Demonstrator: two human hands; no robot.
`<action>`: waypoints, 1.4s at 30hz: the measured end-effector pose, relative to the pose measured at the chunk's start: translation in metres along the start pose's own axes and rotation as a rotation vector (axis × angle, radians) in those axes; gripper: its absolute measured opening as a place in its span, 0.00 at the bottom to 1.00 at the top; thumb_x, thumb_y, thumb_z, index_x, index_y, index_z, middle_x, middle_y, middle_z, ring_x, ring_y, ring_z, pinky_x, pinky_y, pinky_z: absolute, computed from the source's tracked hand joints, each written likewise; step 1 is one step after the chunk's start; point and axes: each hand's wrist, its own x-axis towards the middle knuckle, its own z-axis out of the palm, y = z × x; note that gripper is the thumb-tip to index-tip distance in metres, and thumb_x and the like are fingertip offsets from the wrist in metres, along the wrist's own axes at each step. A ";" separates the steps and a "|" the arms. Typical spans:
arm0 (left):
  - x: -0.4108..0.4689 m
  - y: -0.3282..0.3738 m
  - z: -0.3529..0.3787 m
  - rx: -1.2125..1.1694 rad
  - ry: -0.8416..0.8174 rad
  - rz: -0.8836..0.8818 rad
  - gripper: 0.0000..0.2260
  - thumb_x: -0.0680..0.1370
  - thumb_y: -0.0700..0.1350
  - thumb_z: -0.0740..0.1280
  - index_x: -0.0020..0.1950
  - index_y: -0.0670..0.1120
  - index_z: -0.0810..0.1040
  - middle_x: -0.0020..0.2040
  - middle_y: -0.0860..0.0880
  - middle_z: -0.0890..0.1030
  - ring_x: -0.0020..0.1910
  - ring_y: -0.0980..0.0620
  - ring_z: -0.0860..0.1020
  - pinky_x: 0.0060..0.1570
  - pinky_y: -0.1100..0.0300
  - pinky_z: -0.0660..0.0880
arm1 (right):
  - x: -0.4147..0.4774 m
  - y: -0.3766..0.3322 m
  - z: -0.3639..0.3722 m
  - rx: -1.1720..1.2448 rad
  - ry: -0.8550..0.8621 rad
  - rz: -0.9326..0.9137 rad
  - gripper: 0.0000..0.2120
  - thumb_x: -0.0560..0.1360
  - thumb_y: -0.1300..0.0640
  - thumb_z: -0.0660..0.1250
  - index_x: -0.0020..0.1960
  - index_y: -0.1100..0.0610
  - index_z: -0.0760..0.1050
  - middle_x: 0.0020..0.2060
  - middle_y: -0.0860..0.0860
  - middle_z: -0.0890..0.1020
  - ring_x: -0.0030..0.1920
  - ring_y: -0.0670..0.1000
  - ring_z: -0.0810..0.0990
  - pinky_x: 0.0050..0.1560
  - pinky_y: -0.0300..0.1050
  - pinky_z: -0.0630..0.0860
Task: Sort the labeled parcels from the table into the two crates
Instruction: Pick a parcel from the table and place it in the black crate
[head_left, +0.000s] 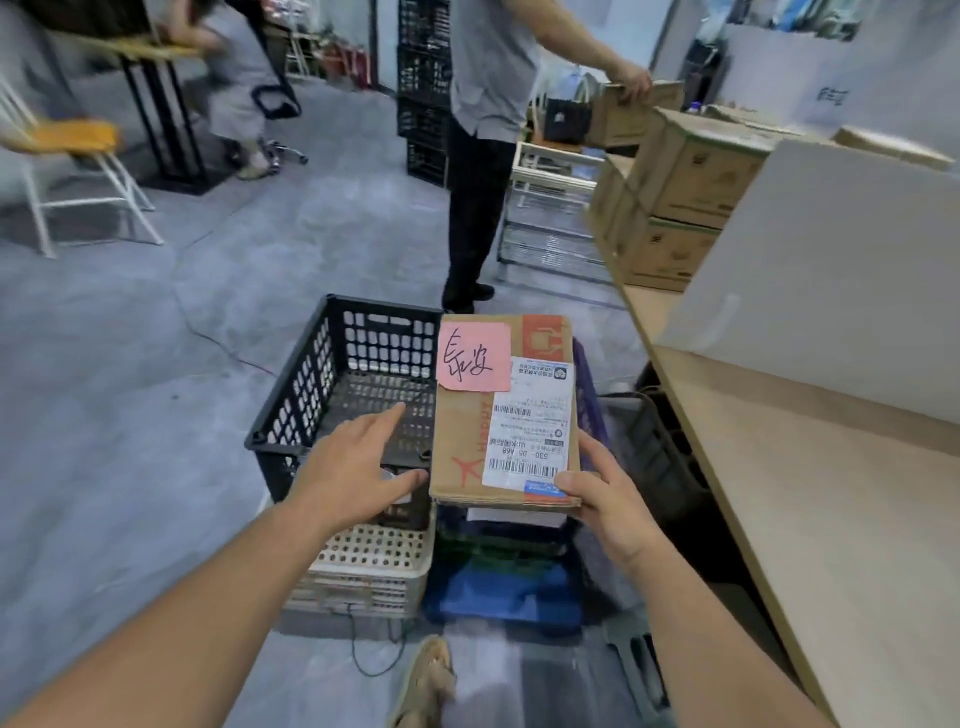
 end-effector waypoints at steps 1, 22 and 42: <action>0.010 -0.008 -0.003 0.017 0.002 -0.013 0.39 0.74 0.65 0.64 0.79 0.53 0.50 0.76 0.50 0.61 0.73 0.50 0.62 0.68 0.55 0.64 | 0.016 -0.001 0.006 0.000 -0.011 0.002 0.43 0.56 0.48 0.75 0.71 0.46 0.67 0.53 0.52 0.85 0.54 0.55 0.83 0.63 0.58 0.74; 0.241 -0.157 0.001 0.283 -0.144 -0.131 0.39 0.75 0.63 0.64 0.79 0.51 0.51 0.77 0.48 0.60 0.74 0.47 0.61 0.69 0.53 0.62 | 0.301 0.024 0.097 0.027 -0.163 0.208 0.35 0.63 0.52 0.72 0.69 0.43 0.66 0.56 0.52 0.83 0.54 0.51 0.83 0.46 0.39 0.79; 0.378 -0.329 0.086 0.247 -0.242 -0.014 0.37 0.76 0.65 0.59 0.79 0.50 0.50 0.79 0.48 0.52 0.77 0.48 0.53 0.74 0.52 0.52 | 0.446 0.146 0.195 0.028 -0.020 0.397 0.41 0.59 0.48 0.75 0.71 0.43 0.67 0.60 0.46 0.81 0.56 0.50 0.82 0.60 0.54 0.77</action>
